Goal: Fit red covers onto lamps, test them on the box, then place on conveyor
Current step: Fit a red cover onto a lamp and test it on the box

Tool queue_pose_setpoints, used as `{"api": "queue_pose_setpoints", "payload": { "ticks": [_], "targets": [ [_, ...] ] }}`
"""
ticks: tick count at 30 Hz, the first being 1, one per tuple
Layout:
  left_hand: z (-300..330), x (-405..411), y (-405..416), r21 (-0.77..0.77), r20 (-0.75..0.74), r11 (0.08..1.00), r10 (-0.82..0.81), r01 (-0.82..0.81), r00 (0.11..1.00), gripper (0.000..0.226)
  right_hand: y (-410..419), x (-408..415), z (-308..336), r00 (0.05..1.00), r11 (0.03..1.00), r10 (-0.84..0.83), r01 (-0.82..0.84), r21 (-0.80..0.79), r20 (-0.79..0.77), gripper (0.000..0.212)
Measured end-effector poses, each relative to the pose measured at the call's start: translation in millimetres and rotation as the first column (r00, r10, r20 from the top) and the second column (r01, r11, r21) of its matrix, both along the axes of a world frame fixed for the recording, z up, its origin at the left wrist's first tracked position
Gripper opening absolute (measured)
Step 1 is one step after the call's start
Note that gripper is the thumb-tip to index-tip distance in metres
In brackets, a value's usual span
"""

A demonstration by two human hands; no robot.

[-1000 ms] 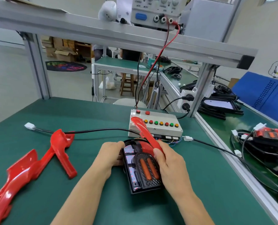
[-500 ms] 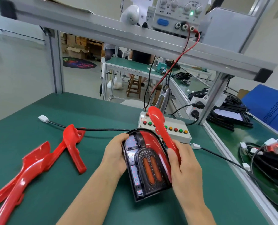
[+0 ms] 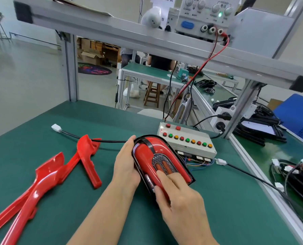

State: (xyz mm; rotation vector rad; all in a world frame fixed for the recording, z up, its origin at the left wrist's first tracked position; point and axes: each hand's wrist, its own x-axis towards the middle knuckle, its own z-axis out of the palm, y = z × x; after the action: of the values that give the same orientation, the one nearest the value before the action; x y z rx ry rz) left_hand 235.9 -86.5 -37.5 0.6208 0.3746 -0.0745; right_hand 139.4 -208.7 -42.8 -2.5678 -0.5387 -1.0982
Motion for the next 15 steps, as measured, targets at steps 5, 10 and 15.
{"api": "queue_pose_setpoints", "payload": {
  "ticks": [5,10,15],
  "targets": [
    [-0.1,-5.4,-3.8,0.038,0.002,0.999,-0.03,0.029,1.0,0.019,3.4,-0.5,-3.1,0.999,0.999,-0.032,0.032,-0.003,-0.033,0.031],
    [-2.5,-7.7,-7.7,0.085,0.046,0.995,-0.061,0.057,0.997,0.028,3.9,-1.2,-6.5,0.997,0.999,-0.044,0.044,-0.004,-0.06,0.032],
    [0.1,-4.5,-4.9,0.172,0.101,0.985,-0.04,0.022,0.994,0.043,-0.5,-1.8,-4.4,0.989,0.996,-0.08,0.076,-0.039,-0.125,0.033]
  ]
}}
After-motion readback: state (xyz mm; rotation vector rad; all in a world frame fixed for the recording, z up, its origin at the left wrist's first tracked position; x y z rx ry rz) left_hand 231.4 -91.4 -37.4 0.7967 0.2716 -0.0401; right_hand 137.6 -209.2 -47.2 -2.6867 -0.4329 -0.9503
